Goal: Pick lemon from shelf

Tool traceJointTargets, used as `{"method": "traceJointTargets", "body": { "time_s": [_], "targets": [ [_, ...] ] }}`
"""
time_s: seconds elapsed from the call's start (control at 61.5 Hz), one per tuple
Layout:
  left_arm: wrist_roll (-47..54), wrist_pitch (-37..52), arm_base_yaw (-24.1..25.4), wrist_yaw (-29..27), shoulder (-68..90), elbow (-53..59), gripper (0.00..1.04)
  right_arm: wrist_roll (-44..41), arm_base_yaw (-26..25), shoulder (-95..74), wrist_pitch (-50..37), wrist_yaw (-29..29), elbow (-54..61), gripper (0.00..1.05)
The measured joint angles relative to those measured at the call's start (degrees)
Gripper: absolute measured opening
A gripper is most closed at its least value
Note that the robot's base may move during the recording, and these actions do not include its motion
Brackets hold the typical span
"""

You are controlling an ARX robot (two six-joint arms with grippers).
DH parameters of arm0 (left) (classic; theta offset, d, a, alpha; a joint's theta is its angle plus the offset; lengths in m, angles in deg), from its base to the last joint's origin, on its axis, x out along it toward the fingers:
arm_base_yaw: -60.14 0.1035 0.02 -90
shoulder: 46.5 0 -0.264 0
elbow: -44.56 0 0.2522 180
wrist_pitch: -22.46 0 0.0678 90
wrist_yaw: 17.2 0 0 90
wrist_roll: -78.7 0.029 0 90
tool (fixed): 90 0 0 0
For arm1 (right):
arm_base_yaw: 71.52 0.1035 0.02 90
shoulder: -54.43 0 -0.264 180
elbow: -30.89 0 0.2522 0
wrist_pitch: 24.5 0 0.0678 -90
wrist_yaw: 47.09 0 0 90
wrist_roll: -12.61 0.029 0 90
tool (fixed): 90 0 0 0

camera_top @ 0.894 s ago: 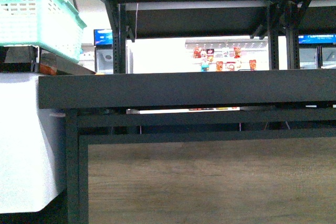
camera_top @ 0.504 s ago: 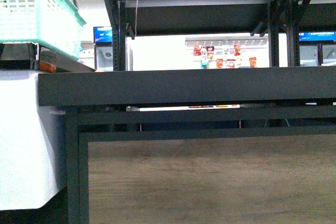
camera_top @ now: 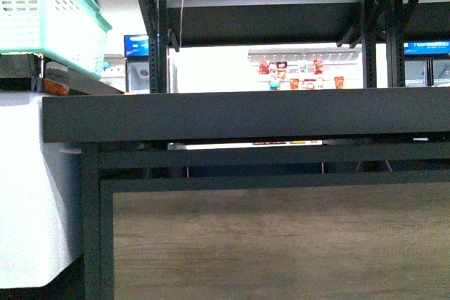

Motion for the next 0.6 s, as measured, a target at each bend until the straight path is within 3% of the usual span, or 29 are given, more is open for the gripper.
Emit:
{"method": "traceJointTargets", "body": {
  "time_s": [0.601],
  "targets": [
    [0.0, 0.0, 0.0, 0.0, 0.0, 0.0, 0.97, 0.0, 0.0, 0.0, 0.0, 0.0, 0.0, 1.02]
  ]
}}
